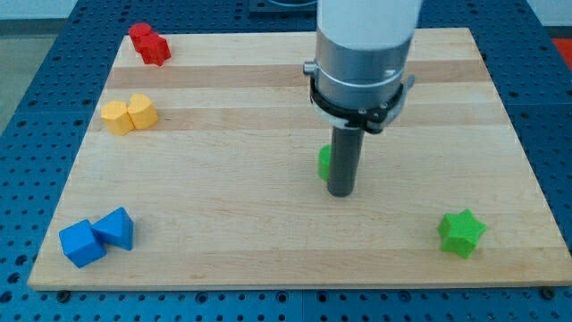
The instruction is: Slide the green star to the right of green circle
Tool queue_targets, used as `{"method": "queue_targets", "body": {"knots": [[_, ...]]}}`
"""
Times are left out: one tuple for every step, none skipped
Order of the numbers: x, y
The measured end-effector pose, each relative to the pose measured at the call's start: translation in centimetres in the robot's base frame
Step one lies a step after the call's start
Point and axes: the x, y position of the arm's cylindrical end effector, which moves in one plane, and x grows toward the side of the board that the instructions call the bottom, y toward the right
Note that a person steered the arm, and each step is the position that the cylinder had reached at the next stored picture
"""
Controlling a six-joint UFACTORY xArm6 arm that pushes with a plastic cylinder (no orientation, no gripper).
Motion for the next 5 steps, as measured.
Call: {"method": "queue_targets", "body": {"knots": [[-3.1, -1.2], [-6.2, -1.3], [-7.2, -1.3], [-2.5, -0.5], [7.3, 1.0]]}}
